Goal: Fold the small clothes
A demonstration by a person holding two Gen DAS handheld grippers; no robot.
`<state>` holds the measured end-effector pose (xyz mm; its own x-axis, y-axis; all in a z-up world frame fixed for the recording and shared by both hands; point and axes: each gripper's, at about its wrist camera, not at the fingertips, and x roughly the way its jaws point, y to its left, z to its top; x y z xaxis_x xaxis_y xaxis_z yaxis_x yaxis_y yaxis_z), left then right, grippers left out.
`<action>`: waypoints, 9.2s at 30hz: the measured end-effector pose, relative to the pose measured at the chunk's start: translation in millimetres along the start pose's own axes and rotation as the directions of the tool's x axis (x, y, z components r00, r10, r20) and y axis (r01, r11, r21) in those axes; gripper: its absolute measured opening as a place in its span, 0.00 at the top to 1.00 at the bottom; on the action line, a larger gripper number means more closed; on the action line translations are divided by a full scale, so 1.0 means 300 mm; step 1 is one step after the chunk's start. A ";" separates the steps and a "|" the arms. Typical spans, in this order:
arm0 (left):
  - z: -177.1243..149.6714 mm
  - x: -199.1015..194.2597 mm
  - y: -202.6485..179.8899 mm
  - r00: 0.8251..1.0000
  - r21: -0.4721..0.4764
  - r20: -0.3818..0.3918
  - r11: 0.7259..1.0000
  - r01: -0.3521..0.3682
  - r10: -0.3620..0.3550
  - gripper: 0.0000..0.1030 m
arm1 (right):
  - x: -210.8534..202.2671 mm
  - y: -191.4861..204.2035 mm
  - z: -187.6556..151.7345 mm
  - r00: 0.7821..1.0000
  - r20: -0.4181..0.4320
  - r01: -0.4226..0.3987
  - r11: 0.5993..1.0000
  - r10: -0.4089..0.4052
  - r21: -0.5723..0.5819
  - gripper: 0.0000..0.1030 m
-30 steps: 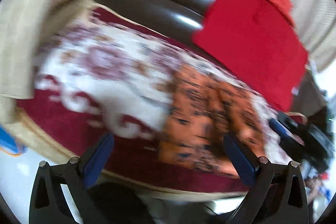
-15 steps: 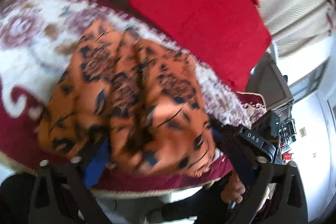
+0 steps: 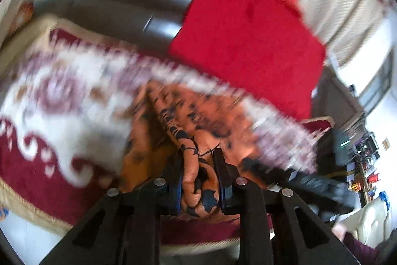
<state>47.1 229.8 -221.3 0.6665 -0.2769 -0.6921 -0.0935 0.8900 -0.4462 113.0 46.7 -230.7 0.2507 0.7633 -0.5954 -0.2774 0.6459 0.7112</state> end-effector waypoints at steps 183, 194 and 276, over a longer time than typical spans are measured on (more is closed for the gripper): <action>-0.042 0.096 -0.076 0.840 0.303 0.072 0.791 -0.532 0.538 0.05 | 0.024 -0.222 0.097 0.997 -0.072 -0.008 0.998 0.012 0.063 0.26; -0.012 0.127 -0.016 0.857 0.268 0.029 0.822 -0.503 0.515 0.05 | 0.082 -0.244 0.231 0.997 -0.006 0.074 0.992 -0.074 0.104 0.26; -0.055 0.534 -0.627 0.952 0.425 -0.216 0.899 -0.108 0.217 0.63 | -0.419 -0.633 0.133 0.984 0.173 0.024 0.993 -0.044 0.115 0.48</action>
<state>159.2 12.0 -257.6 0.4544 -0.1492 -0.8782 0.1579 0.9837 -0.0855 171.1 -172.4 -276.1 0.4197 0.7203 -0.5523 -0.1627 0.6583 0.7350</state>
